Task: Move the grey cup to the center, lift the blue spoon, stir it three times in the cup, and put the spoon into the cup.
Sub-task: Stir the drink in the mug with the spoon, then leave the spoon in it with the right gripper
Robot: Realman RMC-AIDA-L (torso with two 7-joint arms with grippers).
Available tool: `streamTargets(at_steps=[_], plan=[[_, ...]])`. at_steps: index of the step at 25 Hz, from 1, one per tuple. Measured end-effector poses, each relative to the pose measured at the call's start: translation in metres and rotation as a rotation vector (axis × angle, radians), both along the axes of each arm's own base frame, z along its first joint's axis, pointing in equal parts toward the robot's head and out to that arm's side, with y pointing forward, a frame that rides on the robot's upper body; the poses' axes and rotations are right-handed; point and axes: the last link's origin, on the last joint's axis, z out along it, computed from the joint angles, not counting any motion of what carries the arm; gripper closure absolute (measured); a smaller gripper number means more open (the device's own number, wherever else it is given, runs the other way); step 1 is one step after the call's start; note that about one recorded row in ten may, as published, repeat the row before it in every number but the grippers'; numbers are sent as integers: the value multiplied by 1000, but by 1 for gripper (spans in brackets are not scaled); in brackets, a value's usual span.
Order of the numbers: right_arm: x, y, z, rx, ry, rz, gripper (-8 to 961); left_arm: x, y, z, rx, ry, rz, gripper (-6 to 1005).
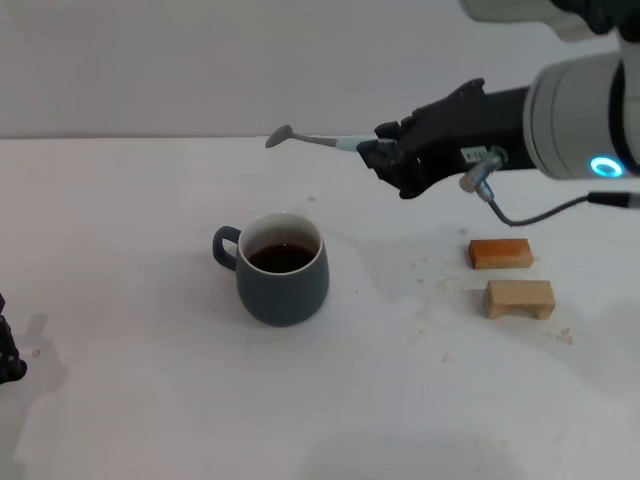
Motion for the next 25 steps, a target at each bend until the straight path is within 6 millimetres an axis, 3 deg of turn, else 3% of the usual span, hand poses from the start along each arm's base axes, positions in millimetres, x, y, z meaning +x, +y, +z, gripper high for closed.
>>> streamTargets(at_steps=[13,25], plan=[[-16,-3,-5,-46,-83,8,781,-1,-1,0,-1,4,4,1001],[-4,-6,-21,-98,-124,-38,779,-4,-2,0,-7,9,17,1001]])
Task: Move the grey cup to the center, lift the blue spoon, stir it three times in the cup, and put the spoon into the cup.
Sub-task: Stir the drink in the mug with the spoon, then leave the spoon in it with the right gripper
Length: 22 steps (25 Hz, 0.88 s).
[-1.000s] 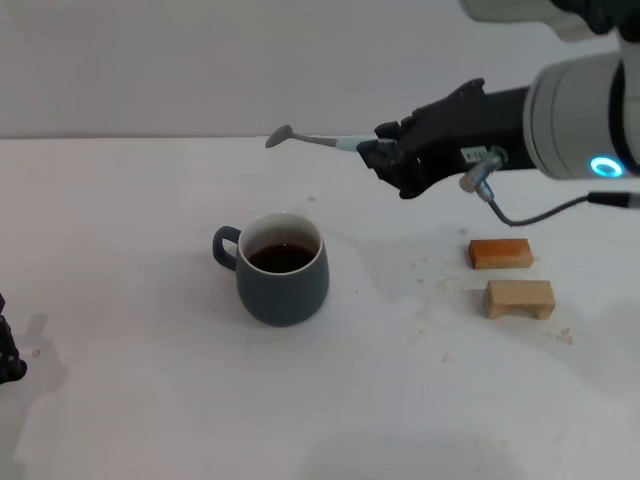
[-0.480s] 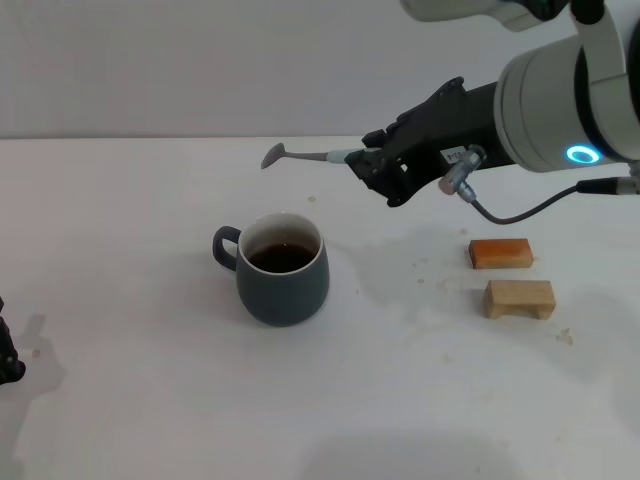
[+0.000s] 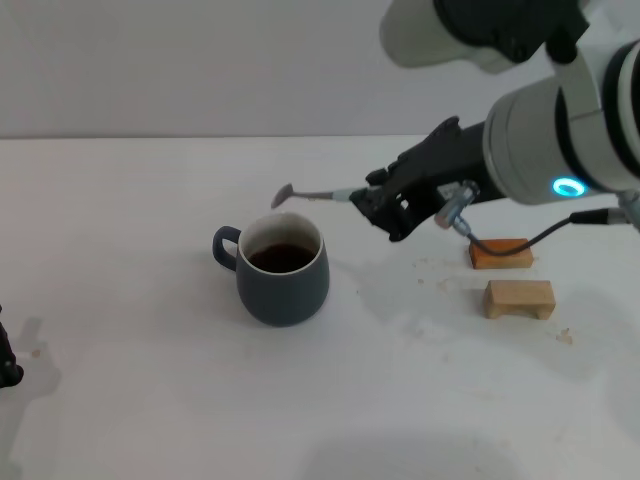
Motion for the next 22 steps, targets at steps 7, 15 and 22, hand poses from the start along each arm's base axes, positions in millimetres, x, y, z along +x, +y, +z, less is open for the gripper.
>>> streamTargets(at_steps=[7,15,22], plan=[[0,-8,-8,-23,-11,4,778,-1,1,1,-2,7,1,1001],[7,-7,-9,-22,-11,-22,776,-1,2,1,-2,6,-1,1001],[15,-4,-12,-20,-11,-43,775,0,2,1,-2,4,-1,1001]])
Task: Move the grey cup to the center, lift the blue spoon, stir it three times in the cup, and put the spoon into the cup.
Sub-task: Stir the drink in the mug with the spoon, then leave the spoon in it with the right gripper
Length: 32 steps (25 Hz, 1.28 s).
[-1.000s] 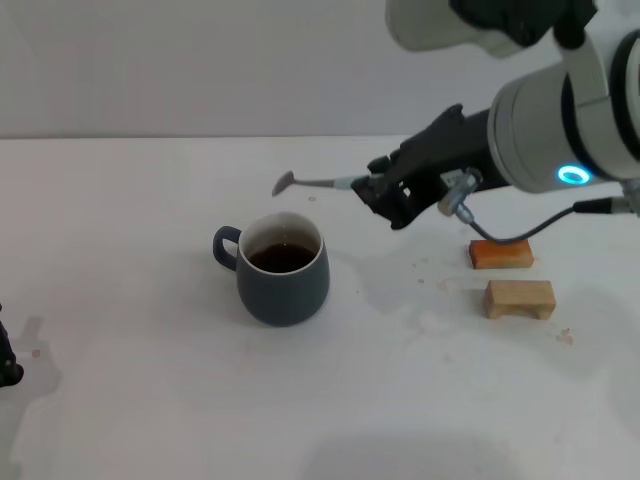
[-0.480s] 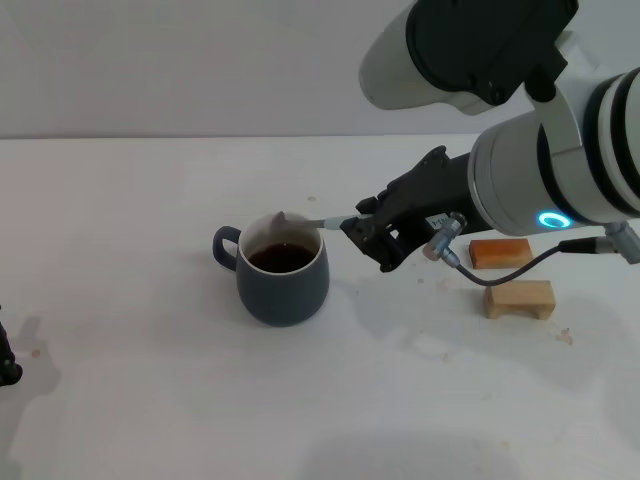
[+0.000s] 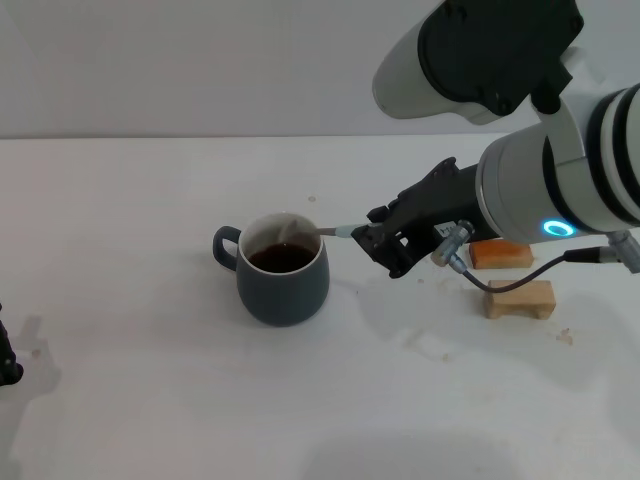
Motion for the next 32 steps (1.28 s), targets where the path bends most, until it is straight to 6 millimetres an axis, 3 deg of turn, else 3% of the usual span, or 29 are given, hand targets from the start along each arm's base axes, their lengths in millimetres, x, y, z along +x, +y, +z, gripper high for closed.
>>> streamTargets(at_steps=[32], plan=[[15,18,-37,-62,-24,-20,769,-1,-4,-1,-1,-6,2,1001]])
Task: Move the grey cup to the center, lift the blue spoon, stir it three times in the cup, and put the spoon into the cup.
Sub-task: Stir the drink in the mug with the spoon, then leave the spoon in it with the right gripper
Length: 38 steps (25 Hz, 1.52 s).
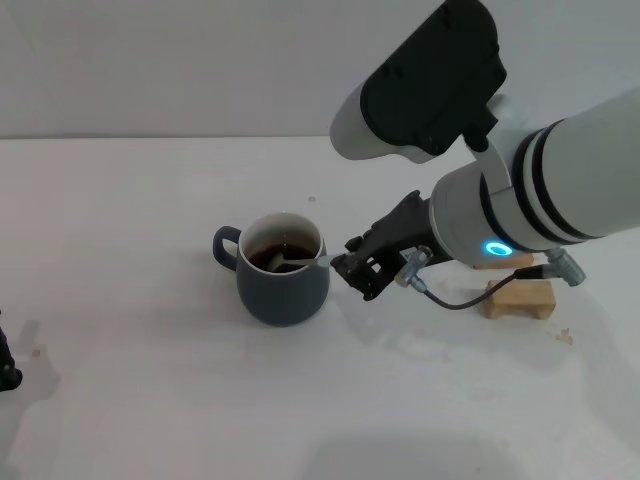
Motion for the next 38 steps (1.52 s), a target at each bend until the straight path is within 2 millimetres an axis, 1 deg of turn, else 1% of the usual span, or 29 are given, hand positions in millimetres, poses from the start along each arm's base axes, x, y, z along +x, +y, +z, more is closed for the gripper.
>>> streamTargets(at_steps=[5,10,15,21,27,32,38], plan=[[1,3,-7,-31,1,-12,768,0,-1,0,1,-1,1,1001],[0,4,-8,-31,11,-5,767,-1,-1,1,1,0,3,1001],[-1,10,-10,-20,16,1,766,-1,-2,1,1,0,5,1001],[3,18,-11,-10,6,2,765,-2,-3,1,3,0,7,1001],[7,25,-6,17,-4,-4,764,-2,-4,1,3,0,9,1001],[10,23,-4,19,-10,-12,763,-3,-3,1,0,-1,12,1001],[9,14,-1,3,-8,-11,762,-1,-1,-1,-4,-4,7,1001]])
